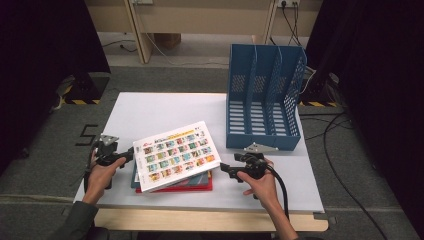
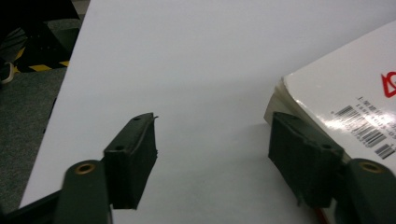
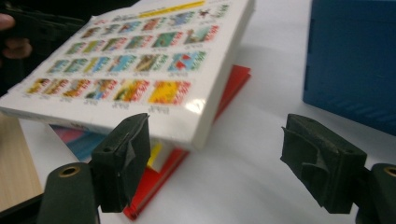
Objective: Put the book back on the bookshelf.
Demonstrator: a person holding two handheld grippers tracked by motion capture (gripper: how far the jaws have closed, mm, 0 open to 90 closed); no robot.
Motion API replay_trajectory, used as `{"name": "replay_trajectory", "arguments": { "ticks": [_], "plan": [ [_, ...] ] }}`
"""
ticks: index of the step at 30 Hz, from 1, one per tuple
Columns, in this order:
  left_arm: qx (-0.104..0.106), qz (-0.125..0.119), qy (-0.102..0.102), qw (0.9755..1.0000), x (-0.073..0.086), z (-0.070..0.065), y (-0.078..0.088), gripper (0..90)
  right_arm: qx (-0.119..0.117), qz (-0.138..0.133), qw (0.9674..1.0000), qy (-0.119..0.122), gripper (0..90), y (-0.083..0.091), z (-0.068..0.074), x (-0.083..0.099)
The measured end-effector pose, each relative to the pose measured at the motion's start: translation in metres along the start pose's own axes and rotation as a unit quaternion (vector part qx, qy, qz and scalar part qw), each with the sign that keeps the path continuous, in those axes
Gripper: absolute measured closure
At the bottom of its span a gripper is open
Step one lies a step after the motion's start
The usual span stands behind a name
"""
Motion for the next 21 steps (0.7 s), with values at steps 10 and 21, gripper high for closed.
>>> {"name": "replay_trajectory", "arguments": {
  "ticks": [10,21],
  "plan": [
    [0.031,0.0,0.005,0.9995,0.007,0.006,0.009,16.4,-0.052,0.03,0.9971,-0.047,22.4,-0.037,0.004,-0.014],
    [0.053,0.001,-0.038,0.9978,0.024,-0.018,0.036,17.9,-0.1,0.033,0.9911,-0.082,25.7,-0.051,0.003,-0.017]
  ]
}}
Point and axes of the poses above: each handheld gripper's, and its own axes: y roughly backward along the jaws, x roughly out of its underside, z roughly to its left, the point moved 4 cm from there along -y, roughly forward along the jaws, and after that the axes turned 11 degrees about z, right-handed, at the moved point
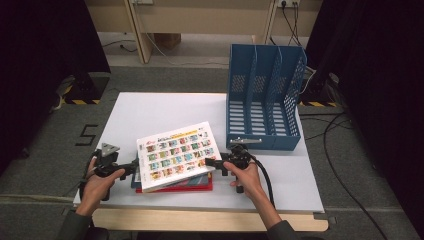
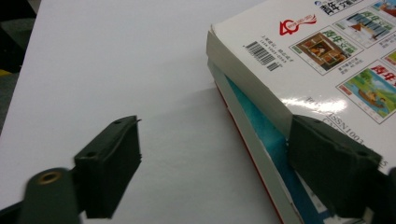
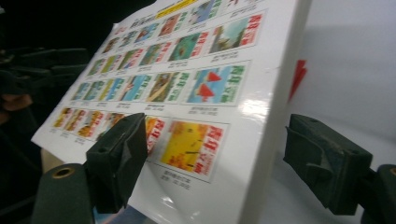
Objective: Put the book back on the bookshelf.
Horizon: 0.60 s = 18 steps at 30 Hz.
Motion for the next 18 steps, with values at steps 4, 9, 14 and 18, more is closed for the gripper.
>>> {"name": "replay_trajectory", "arguments": {
  "ticks": [4,9,14,18],
  "plan": [
    [0.014,0.001,-0.006,0.9999,-0.007,-0.007,-0.003,32.5,0.002,0.012,0.9999,0.012,22.2,0.0,0.007,0.004],
    [0.012,0.003,-0.006,0.9999,-0.015,-0.008,-0.012,26.0,-0.002,0.006,1.0,-0.001,25.3,0.01,0.006,0.015],
    [0.012,0.0,-0.004,0.9999,-0.015,-0.009,-0.013,25.4,-0.003,-0.005,0.9999,-0.011,25.8,0.009,0.001,0.012],
    [0.021,0.004,-0.011,0.9997,-0.011,-0.013,-0.008,28.2,-0.025,-0.016,0.9987,-0.042,29.3,0.001,-0.004,0.006]
  ]
}}
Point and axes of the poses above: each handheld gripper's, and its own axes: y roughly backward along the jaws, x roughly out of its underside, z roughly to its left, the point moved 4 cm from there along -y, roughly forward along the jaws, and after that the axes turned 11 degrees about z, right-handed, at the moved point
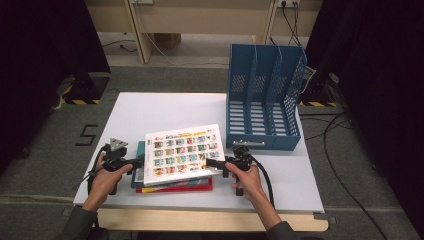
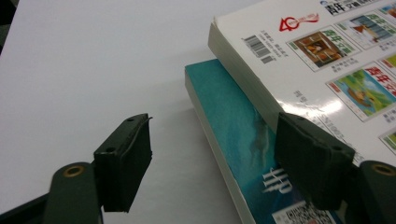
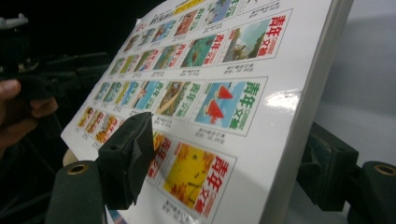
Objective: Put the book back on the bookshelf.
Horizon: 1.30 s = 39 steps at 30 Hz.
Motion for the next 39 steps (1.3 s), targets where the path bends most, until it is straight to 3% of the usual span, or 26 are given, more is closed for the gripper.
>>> {"name": "replay_trajectory", "arguments": {
  "ticks": [1,2,5,7,9,10,12,17,23,29,33,35,39],
  "plan": [
    [0.003,0.002,-0.004,1.0,0.001,-0.002,0.002,30.9,-0.001,0.001,1.0,-0.005,29.8,0.0,0.001,0.0],
    [0.007,0.004,-0.011,0.9999,0.002,-0.004,0.004,35.0,0.005,0.003,1.0,0.007,31.1,0.001,0.001,-0.002],
    [0.005,0.009,-0.021,0.9997,0.002,-0.009,0.006,45.9,0.012,0.008,0.9998,0.013,33.9,0.007,0.008,-0.007],
    [0.002,0.006,-0.024,0.9997,0.002,-0.013,0.006,49.8,0.008,-0.015,0.9996,0.021,39.9,0.016,0.015,-0.014],
    [-0.001,0.004,-0.033,0.9995,0.003,-0.018,0.007,57.7,-0.009,-0.037,0.9986,0.036,45.0,0.028,0.026,-0.024],
    [-0.002,0.003,-0.036,0.9994,0.003,-0.021,0.007,56.8,-0.012,-0.044,0.9978,0.047,45.0,0.034,0.032,-0.03],
    [0.004,-0.002,-0.035,0.9994,0.003,-0.028,0.005,56.1,0.012,-0.044,0.9962,0.075,45.3,0.043,0.044,-0.042],
    [0.003,-0.009,-0.047,0.9989,0.002,-0.043,0.003,51.5,0.036,-0.043,0.994,0.094,50.7,0.059,0.061,-0.073],
    [-0.005,-0.023,-0.058,0.998,0.0,-0.054,-0.001,45.3,0.063,-0.069,0.9848,0.147,55.6,0.066,0.091,-0.101],
    [-0.009,-0.03,-0.049,0.9983,-0.002,-0.056,-0.005,33.4,0.044,-0.101,0.9795,0.169,59.3,0.063,0.115,-0.113],
    [-0.012,-0.033,-0.052,0.998,-0.005,-0.06,-0.009,28.1,0.032,-0.107,0.9768,0.183,61.6,0.062,0.131,-0.122],
    [-0.023,-0.035,-0.06,0.9973,-0.008,-0.063,-0.012,22.0,0.028,-0.111,0.9733,0.199,63.5,0.062,0.142,-0.127],
    [-0.019,-0.038,-0.056,0.9975,-0.012,-0.066,-0.016,16.3,0.022,-0.11,0.966,0.233,66.2,0.057,0.164,-0.132]
  ]
}}
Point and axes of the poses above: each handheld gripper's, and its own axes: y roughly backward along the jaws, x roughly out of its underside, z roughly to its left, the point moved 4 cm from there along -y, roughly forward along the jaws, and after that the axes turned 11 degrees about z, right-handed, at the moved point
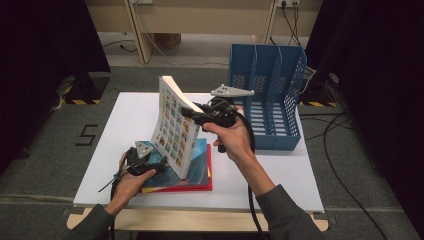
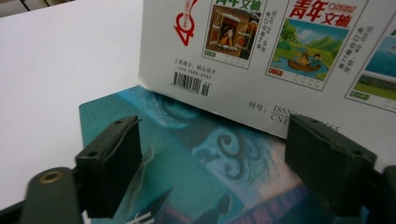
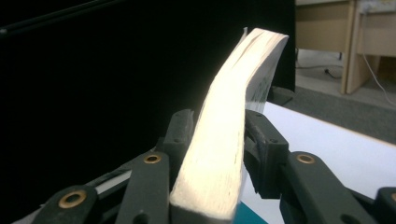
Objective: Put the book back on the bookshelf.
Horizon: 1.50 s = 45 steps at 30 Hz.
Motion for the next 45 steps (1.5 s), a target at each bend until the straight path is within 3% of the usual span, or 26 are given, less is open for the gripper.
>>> {"name": "replay_trajectory", "arguments": {
  "ticks": [4,7,14,22,25,29,31,32,34,38,45],
  "plan": [
    [0.009,-0.003,0.008,0.9999,0.002,0.002,0.0,15.3,0.0,-0.006,0.9998,0.019,66.4,-0.003,0.013,0.001],
    [0.01,-0.003,0.008,0.9999,0.003,0.002,0.001,15.6,0.001,-0.012,0.9998,0.018,66.1,-0.004,0.016,0.005],
    [0.012,-0.007,0.011,0.9998,0.004,0.003,0.0,15.4,-0.007,-0.016,0.9998,0.009,63.6,-0.008,0.013,0.013],
    [0.013,-0.013,0.018,0.9997,0.004,0.006,0.0,15.5,0.016,-0.028,0.9994,0.014,69.3,-0.016,0.013,0.008],
    [0.013,-0.013,0.028,0.9995,0.006,0.013,0.0,15.5,-0.004,-0.046,0.9988,-0.016,72.3,-0.016,0.002,0.003],
    [0.014,-0.013,0.041,0.999,0.007,0.02,-0.001,15.5,-0.033,-0.056,0.9957,-0.066,71.6,-0.018,-0.015,-0.001],
    [0.014,-0.013,0.044,0.9989,0.007,0.02,-0.001,15.4,-0.034,-0.053,0.9957,-0.068,71.6,-0.02,-0.018,-0.003],
    [0.014,-0.015,0.042,0.9989,0.007,0.02,-0.002,15.5,-0.033,-0.051,0.996,-0.066,71.6,-0.02,-0.019,-0.004],
    [0.015,-0.015,0.039,0.999,0.007,0.018,-0.002,15.5,-0.04,-0.043,0.9974,-0.041,71.4,-0.021,-0.018,-0.004],
    [0.01,-0.018,0.043,0.9989,0.007,0.019,-0.001,15.5,-0.041,-0.043,0.9982,0.005,70.5,-0.017,-0.004,0.001],
    [0.007,-0.023,0.052,0.9984,0.01,0.023,0.003,15.5,-0.049,-0.034,0.9978,0.03,68.4,-0.015,0.017,0.011]
  ]
}}
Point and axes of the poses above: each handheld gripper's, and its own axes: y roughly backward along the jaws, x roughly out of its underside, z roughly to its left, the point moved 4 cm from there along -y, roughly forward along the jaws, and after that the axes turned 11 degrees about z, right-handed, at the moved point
